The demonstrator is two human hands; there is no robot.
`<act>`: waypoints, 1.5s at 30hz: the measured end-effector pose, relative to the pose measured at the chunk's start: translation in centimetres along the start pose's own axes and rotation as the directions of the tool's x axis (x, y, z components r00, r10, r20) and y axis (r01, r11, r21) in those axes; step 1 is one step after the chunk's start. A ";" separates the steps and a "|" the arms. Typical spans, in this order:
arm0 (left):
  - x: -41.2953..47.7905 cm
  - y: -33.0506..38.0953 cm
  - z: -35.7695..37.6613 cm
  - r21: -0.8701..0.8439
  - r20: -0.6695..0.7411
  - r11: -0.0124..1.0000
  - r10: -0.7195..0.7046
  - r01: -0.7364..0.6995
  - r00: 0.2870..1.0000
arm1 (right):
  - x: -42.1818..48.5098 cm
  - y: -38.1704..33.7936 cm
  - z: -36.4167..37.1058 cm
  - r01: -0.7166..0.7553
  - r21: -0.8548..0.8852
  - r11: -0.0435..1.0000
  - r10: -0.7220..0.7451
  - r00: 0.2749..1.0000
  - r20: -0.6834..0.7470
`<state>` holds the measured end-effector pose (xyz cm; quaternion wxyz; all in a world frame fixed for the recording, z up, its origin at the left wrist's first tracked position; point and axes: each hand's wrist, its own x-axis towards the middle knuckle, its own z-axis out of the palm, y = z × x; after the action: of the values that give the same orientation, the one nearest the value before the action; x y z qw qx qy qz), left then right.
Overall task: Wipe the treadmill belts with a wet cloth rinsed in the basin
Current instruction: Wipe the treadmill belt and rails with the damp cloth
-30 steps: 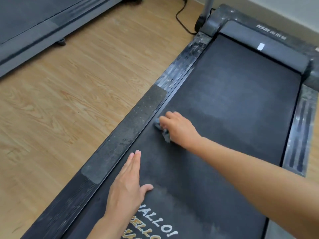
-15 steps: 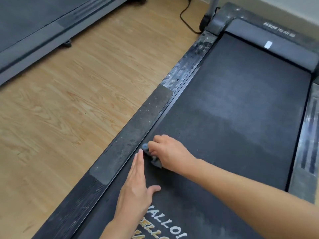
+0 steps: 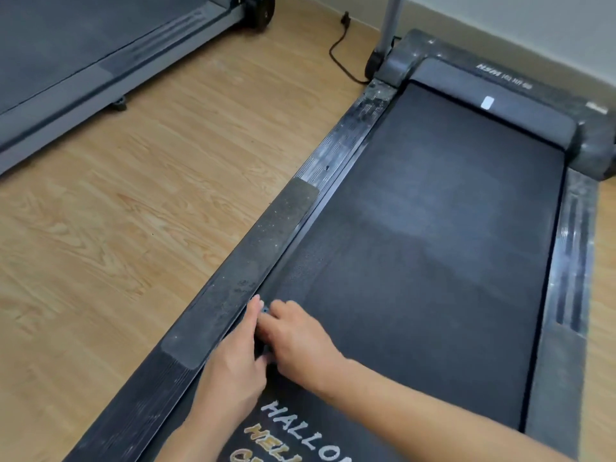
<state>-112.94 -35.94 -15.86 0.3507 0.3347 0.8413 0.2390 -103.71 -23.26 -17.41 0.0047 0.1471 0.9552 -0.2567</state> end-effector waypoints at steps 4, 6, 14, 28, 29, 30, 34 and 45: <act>-0.2 0.2 -0.8 -0.015 -0.088 0.999 0.034 -0.036 0.996 | -0.3 -0.2 0.8 0.012 -0.059 0.998 -0.010 1.000 0.030; -0.3 0.4 -1.2 -0.115 -0.109 0.993 0.009 -0.022 0.994 | 0.1 -0.8 -0.6 -0.059 -0.008 0.998 0.060 0.996 0.059; 1.4 7.9 -0.8 -0.589 0.055 0.808 0.050 -0.008 0.997 | -6.4 0.7 -9.2 -0.362 0.894 0.262 0.690 0.718 0.089; -2.7 20.0 -8.2 -0.531 0.108 0.820 0.314 -0.212 0.943 | -11.4 -2.9 -23.3 -0.307 0.820 0.483 0.558 0.829 -0.018; -1.9 19.8 -8.6 -0.577 0.139 0.794 0.326 -0.191 0.935 | -11.2 -2.5 -23.4 -0.286 0.788 0.546 0.570 0.816 -0.099; -1.2 19.6 -8.8 -0.629 0.169 0.760 0.339 -0.164 0.925 | -11.2 -2.2 -23.4 -0.261 0.780 0.569 0.585 0.795 -0.161; 0.2 18.8 -7.2 -0.701 0.325 0.713 0.354 -0.028 0.877 | -11.9 -0.7 -21.9 -0.279 0.769 0.575 0.681 0.684 -0.262; -2.3 18.9 -2.9 -0.700 0.238 0.709 0.339 -0.081 0.910 | -15.0 1.4 -18.2 -0.300 0.864 0.404 0.765 0.629 -0.139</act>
<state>-106.41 -25.62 -1.00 0.5615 0.3159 0.5755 0.5036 -87.75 -17.35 -1.01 -0.2312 0.5083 0.5989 -0.5740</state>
